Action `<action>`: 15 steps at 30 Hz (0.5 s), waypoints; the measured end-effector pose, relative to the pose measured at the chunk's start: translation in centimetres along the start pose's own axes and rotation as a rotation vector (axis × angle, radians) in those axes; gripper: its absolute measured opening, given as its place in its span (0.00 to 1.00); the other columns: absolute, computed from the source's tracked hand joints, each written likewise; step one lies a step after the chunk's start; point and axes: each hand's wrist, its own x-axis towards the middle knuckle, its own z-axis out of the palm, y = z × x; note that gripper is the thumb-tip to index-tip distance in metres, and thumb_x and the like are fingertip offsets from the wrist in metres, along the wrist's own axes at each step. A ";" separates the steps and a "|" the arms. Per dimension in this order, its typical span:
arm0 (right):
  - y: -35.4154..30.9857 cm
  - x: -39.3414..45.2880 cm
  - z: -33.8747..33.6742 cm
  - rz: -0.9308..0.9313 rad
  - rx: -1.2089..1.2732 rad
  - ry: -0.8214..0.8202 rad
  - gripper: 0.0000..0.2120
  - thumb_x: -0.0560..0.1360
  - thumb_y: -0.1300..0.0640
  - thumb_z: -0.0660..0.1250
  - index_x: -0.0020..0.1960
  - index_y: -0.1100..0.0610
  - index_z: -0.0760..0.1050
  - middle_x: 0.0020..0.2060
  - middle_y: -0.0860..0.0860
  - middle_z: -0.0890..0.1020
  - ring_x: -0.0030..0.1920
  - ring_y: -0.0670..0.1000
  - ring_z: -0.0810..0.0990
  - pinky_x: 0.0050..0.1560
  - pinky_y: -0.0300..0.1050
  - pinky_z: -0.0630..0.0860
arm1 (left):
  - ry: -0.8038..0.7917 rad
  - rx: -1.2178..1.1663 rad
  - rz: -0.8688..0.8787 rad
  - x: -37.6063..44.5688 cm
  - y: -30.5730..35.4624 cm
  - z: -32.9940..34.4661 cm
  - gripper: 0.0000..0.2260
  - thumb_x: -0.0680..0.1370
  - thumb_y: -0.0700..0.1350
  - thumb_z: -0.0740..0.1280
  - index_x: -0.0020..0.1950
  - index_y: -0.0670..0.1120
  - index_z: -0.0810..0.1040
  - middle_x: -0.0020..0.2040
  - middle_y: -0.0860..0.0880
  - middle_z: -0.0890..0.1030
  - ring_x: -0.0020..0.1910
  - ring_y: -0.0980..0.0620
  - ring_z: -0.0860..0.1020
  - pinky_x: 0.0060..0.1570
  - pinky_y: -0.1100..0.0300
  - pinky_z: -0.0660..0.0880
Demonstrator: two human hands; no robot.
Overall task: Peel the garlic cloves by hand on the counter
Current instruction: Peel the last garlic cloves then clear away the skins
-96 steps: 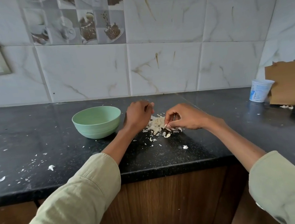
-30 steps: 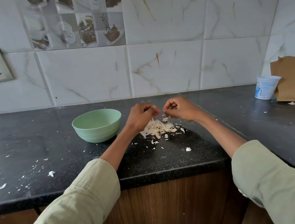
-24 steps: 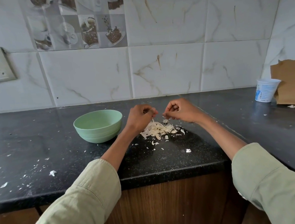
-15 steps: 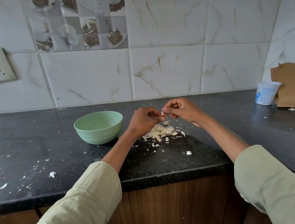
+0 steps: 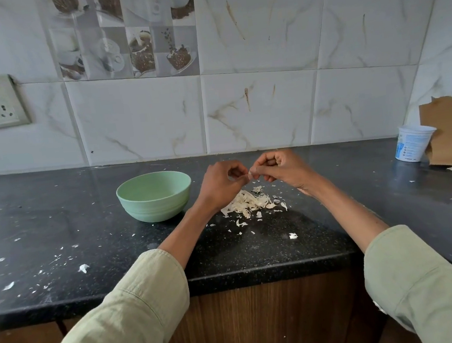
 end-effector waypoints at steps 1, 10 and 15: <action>0.0 -0.1 0.0 -0.006 -0.016 -0.002 0.09 0.76 0.54 0.79 0.52 0.58 0.86 0.45 0.55 0.88 0.42 0.49 0.83 0.45 0.41 0.80 | -0.008 0.022 0.008 0.0 0.0 0.1 0.04 0.77 0.47 0.77 0.47 0.48 0.87 0.41 0.54 0.87 0.43 0.57 0.84 0.47 0.62 0.79; 2.7 0.1 -0.2 0.090 -0.591 0.033 0.05 0.76 0.57 0.78 0.46 0.53 0.82 0.40 0.46 0.84 0.38 0.42 0.82 0.43 0.41 0.77 | 0.056 0.186 0.027 0.0 -0.6 0.2 0.05 0.77 0.44 0.75 0.53 0.52 0.85 0.51 0.55 0.80 0.47 0.55 0.79 0.52 0.56 0.77; 1.3 0.5 0.0 -0.155 -0.671 0.336 0.05 0.79 0.60 0.74 0.46 0.53 0.81 0.42 0.45 0.81 0.41 0.39 0.78 0.47 0.37 0.77 | -0.011 0.231 0.011 0.1 -0.8 0.4 0.06 0.78 0.42 0.74 0.53 0.52 0.85 0.52 0.54 0.77 0.47 0.53 0.79 0.55 0.53 0.77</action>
